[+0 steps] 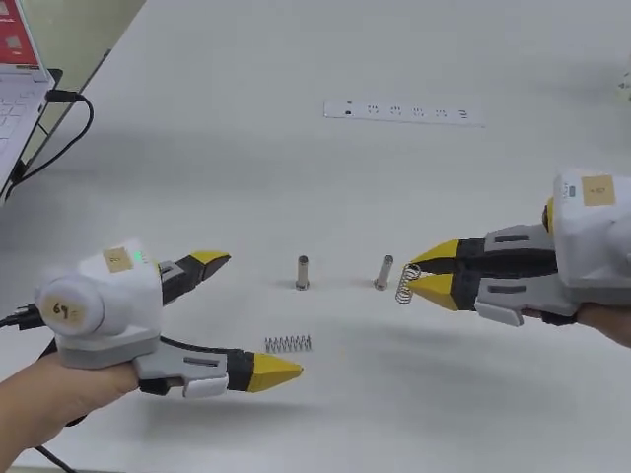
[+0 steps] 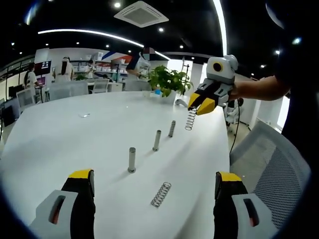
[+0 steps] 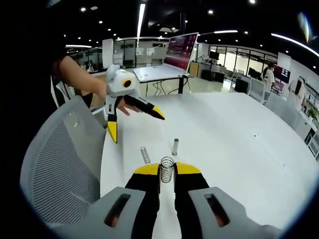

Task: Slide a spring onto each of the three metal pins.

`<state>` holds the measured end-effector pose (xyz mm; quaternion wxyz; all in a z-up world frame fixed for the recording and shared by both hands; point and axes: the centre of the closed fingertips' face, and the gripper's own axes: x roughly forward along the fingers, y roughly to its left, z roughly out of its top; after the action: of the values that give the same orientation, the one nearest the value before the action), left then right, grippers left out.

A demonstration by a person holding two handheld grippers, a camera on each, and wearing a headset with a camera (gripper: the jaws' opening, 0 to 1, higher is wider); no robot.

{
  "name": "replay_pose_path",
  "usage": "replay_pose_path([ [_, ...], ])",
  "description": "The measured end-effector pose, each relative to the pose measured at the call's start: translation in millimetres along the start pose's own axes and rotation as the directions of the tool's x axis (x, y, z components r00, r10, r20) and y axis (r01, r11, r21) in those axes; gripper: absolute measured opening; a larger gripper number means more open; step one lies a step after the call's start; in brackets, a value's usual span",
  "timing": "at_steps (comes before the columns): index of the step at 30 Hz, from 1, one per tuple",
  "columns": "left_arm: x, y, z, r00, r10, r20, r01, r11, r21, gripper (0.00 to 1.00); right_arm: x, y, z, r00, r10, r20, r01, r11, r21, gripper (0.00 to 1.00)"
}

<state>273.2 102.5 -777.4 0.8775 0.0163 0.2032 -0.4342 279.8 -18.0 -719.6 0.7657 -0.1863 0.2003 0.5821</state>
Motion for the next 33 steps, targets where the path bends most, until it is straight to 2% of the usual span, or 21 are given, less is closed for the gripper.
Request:
replay_pose_path([
  [8,-1.1,1.5,-3.3,1.0000,0.009,-0.005,-0.009,1.000,-0.009,0.98,1.0,-10.9,2.0,0.9996,-0.028,0.005,0.028,1.000,0.003,0.07],
  [21,-4.6,2.6,-10.0,0.9997,0.022,-0.011,-0.023,1.000,-0.021,0.98,7.1,-38.1,8.0,0.9916,-0.125,0.032,0.125,0.992,0.019,0.07],
  [33,-7.2,3.0,-14.0,0.9993,0.029,-0.024,-0.030,0.999,-0.024,0.98,12.1,-52.6,4.9,0.9859,-0.165,0.028,0.163,0.985,0.054,0.07],
])
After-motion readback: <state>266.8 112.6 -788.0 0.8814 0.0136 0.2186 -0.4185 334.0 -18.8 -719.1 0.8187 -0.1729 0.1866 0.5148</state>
